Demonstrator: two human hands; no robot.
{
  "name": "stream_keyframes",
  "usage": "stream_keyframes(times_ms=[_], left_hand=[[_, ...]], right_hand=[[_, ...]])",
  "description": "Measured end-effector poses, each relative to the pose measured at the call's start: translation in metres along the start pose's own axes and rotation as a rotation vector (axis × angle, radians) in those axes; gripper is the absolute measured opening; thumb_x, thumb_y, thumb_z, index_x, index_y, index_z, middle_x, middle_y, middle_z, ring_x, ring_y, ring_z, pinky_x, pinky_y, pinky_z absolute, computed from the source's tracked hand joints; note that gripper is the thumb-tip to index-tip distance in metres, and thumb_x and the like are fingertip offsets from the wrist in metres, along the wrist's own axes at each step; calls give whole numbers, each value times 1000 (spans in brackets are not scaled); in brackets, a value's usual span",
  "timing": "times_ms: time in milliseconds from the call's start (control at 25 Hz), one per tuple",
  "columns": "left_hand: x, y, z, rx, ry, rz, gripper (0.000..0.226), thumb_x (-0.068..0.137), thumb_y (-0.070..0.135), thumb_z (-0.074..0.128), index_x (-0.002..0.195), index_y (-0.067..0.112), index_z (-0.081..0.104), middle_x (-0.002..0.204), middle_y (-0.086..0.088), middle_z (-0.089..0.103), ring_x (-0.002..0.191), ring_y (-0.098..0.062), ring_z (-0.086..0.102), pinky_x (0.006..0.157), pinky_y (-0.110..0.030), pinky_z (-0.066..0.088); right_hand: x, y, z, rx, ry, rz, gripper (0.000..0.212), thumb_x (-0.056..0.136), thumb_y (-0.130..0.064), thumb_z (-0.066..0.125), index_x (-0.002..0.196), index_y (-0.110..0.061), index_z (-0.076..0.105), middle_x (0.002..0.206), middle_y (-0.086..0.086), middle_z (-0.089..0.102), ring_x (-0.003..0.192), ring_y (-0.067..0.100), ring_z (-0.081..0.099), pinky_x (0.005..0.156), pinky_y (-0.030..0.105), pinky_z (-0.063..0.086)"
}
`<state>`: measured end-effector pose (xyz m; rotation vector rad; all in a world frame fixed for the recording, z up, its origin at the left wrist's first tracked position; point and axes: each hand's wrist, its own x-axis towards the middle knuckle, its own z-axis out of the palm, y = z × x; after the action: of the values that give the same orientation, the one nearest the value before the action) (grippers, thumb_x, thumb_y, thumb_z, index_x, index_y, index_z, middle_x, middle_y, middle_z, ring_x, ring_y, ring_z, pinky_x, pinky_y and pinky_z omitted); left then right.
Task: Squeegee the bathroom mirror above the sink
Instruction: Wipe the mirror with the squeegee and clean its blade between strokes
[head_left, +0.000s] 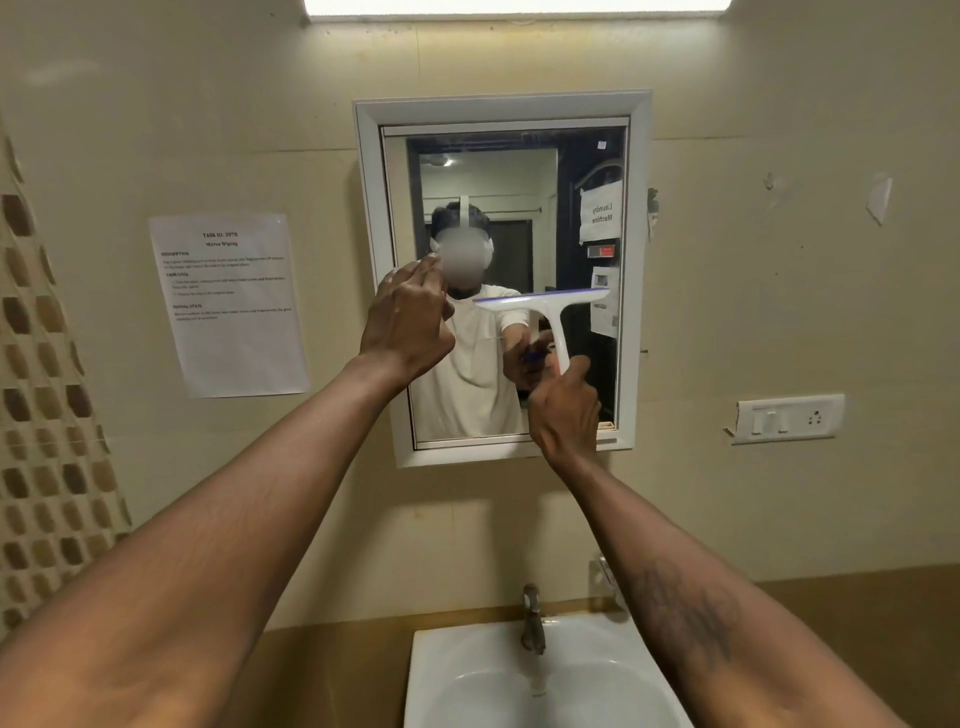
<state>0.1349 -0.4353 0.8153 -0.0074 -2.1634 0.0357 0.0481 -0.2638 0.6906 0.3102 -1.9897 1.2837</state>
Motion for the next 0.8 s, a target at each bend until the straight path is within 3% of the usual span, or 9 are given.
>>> stream_keyframes(times_ms=[80, 160, 320, 520, 640, 800], left_hand=[[4, 1, -2, -10, 20, -3, 54, 93, 18, 57, 144, 3, 49, 149, -13, 53, 139, -28, 49, 120, -43, 35], [9, 1, -4, -8, 38, -4, 56, 92, 18, 58, 145, 3, 48, 148, -13, 54, 139, -28, 50, 120, -44, 35], [18, 1, -8, 3, 64, 0, 55, 89, 19, 63, 141, 4, 51, 141, -12, 59, 133, -30, 54, 117, -43, 38], [28, -7, -15, -11, 75, -16, 57, 87, 19, 66, 140, 6, 52, 144, -13, 57, 137, -31, 51, 120, -44, 35], [30, -18, -18, -9, 90, -23, 53, 86, 17, 61, 138, 8, 54, 141, -11, 58, 135, -30, 52, 119, -45, 36], [30, -33, -21, 6, 119, -20, 48, 83, 13, 60, 131, 8, 56, 132, -12, 62, 128, -31, 56, 119, -47, 36]], right_hand=[[20, -16, -7, 43, 44, -26, 21, 109, -42, 39, 103, -22, 34, 72, -10, 45, 57, 11, 47, 48, 25, 27], [45, -35, -13, 77, 83, -52, 22, 109, -44, 38, 104, -23, 35, 71, -15, 44, 56, 1, 44, 46, 23, 27], [91, -75, -14, 200, 120, -148, 23, 108, -43, 41, 107, -20, 38, 71, -11, 53, 56, 5, 56, 45, 21, 42], [129, -119, 5, 194, 154, -214, 27, 111, -37, 39, 112, -11, 44, 77, 0, 64, 58, 6, 60, 44, 12, 33], [136, -139, 15, 208, 133, -209, 19, 112, -35, 40, 112, -16, 40, 69, -10, 55, 53, -1, 54, 43, 15, 36], [134, -154, 30, 157, 156, -188, 28, 111, -31, 41, 122, -6, 44, 66, -9, 47, 54, -1, 48, 46, 19, 36]])
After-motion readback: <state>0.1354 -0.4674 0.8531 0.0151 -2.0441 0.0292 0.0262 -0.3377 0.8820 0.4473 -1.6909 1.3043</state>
